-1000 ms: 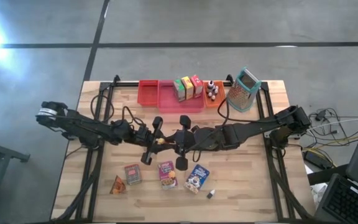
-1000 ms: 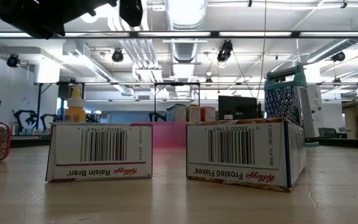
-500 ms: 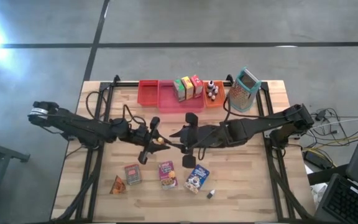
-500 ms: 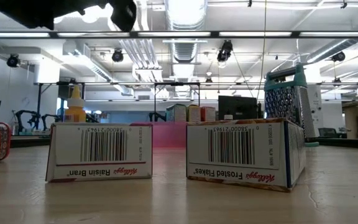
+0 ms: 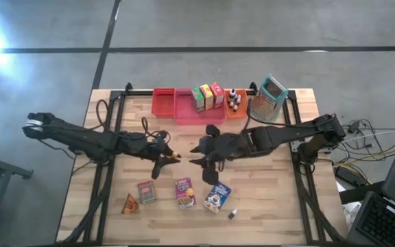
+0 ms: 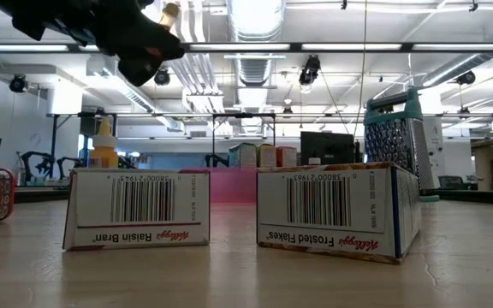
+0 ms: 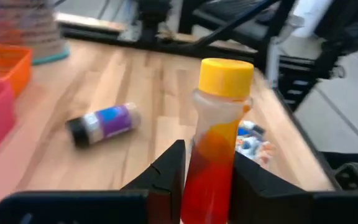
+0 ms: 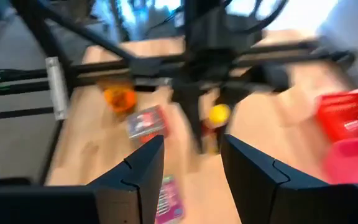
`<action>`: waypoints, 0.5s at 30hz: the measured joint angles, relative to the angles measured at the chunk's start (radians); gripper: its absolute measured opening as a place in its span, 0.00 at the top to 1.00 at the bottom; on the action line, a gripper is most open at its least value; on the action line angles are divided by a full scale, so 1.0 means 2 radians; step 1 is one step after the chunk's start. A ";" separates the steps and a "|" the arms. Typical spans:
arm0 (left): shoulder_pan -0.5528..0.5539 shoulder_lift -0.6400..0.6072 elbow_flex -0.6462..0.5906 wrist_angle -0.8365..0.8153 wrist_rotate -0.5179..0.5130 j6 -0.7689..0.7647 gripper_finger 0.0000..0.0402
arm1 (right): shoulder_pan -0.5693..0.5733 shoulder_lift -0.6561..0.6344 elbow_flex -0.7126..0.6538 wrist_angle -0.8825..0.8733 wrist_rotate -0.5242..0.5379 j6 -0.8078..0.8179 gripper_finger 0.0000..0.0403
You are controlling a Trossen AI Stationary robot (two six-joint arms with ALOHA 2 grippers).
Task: Pick & Place Kitchen Items
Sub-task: Put the orange food coloring bottle into the orange bin
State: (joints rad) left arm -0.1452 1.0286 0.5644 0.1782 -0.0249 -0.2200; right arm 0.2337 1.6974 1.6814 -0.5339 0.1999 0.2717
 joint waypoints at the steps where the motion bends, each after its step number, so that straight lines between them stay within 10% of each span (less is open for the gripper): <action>1: 0.000 0.000 0.000 0.000 -0.004 0.000 0.79 | -0.006 0.003 0.000 -0.004 -0.021 0.008 0.62; 15: 0.000 0.011 0.000 -0.032 0.019 -0.012 0.79 | -0.034 0.012 0.006 -0.039 -0.063 0.025 0.56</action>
State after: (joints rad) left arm -0.1455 1.0509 0.5644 0.1147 0.0124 -0.2440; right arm 0.1661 1.7214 1.6934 -0.6124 0.0731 0.3219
